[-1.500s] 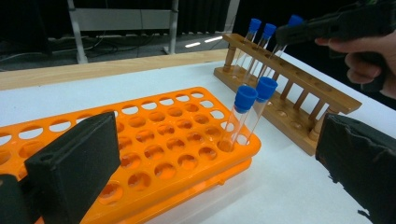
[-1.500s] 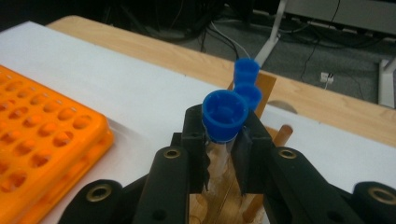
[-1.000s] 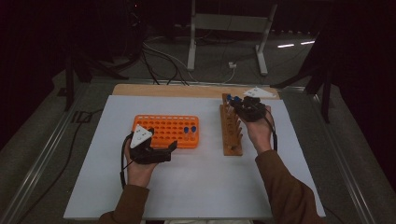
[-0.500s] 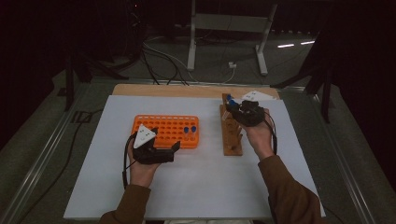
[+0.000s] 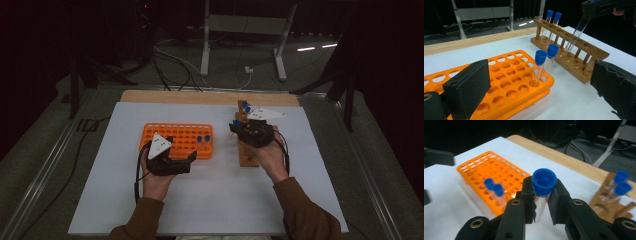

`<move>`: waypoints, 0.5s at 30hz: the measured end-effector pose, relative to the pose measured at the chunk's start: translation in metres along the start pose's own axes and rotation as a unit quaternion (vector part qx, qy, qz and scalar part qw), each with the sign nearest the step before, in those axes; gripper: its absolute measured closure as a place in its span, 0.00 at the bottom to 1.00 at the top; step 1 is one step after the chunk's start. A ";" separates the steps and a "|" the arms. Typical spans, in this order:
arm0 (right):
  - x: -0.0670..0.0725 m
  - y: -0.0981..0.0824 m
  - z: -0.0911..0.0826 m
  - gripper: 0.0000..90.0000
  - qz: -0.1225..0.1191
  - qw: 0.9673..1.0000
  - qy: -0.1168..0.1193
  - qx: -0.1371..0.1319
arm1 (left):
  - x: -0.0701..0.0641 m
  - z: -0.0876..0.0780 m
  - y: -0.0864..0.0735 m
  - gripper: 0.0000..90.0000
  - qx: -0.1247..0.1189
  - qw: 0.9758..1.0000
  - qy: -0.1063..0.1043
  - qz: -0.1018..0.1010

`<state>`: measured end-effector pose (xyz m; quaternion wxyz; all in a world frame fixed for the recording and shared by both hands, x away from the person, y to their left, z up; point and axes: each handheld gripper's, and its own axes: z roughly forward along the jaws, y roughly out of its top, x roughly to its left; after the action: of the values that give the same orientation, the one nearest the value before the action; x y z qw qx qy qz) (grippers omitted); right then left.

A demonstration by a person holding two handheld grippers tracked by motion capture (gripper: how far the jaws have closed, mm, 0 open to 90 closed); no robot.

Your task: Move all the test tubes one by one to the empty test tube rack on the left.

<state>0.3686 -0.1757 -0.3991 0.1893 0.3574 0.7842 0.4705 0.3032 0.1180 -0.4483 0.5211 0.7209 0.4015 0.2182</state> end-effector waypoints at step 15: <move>0.047 0.001 0.001 0.85 -0.021 0.997 0.073 -0.002 | -0.022 0.005 0.007 0.17 -0.002 0.999 -0.022 0.045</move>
<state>0.3381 -0.1395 -0.3966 0.1416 0.3050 0.8026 0.4927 0.2965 0.0965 -0.4415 0.5207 0.7421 0.3564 0.2261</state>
